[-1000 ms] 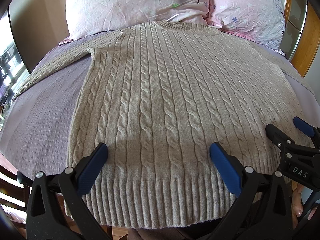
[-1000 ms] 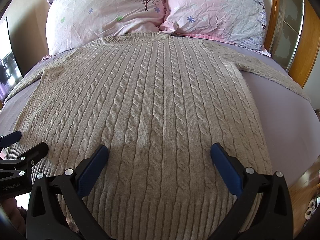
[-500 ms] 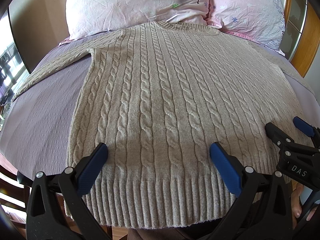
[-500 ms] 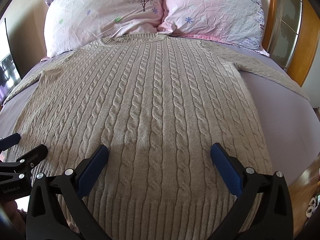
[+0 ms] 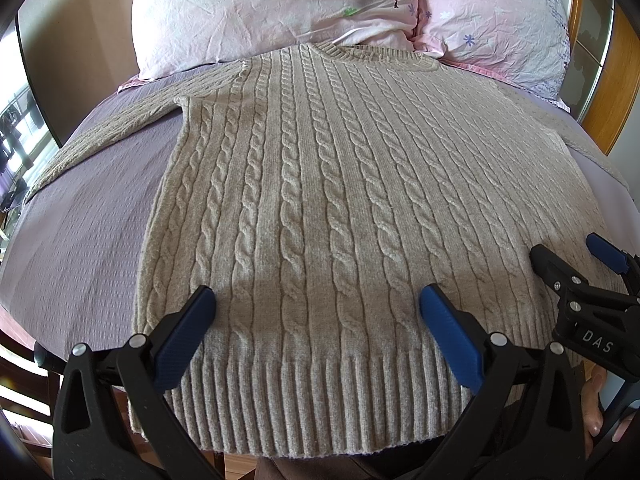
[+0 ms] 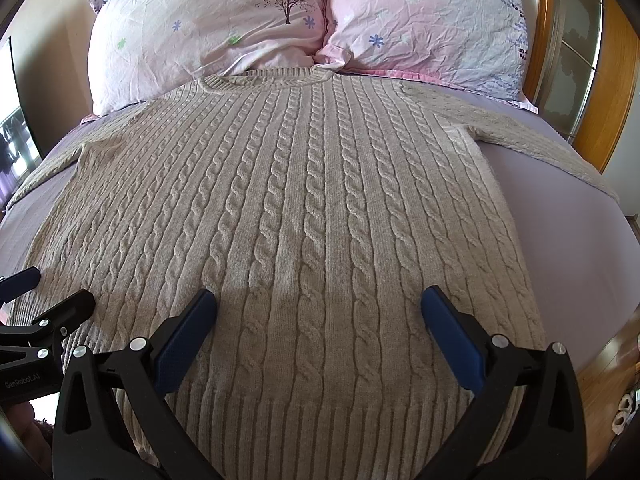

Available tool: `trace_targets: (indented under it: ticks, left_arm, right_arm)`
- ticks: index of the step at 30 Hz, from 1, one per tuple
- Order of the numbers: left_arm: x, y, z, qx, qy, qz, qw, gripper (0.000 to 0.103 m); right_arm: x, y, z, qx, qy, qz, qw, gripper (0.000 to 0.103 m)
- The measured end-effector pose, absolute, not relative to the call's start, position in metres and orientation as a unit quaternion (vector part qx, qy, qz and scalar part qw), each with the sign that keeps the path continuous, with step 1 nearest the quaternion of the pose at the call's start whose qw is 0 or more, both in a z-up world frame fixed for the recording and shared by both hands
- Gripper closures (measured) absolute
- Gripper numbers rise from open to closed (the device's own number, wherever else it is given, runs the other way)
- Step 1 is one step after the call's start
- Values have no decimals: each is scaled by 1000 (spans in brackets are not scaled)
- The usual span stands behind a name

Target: Fold small clothes

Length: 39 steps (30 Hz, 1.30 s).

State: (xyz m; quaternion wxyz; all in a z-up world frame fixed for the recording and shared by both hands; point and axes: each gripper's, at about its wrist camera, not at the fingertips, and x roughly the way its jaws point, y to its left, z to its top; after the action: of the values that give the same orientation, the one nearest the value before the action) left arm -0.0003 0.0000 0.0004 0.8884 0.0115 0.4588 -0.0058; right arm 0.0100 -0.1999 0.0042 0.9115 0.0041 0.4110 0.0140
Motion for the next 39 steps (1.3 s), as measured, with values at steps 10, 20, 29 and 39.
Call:
trace_targets:
  ticks: [10,20,29,39]
  left_arm:
    - [0,0,0,11,459,-6,889,2]
    - [0,0,0,12,458,-6,889,2]
    - [-3,0,0,13,446,-5,895,2]
    - [2,6,4,7,417,-34,908,2]
  right_arm:
    - [10,-199,4,4,411,14,912,1]
    - [9,-199,3,4,410,14,912,1]
    - [14,-203,2,-1,396,50,917,1]
    - [80,-429,38,258,357,-75,895,3]
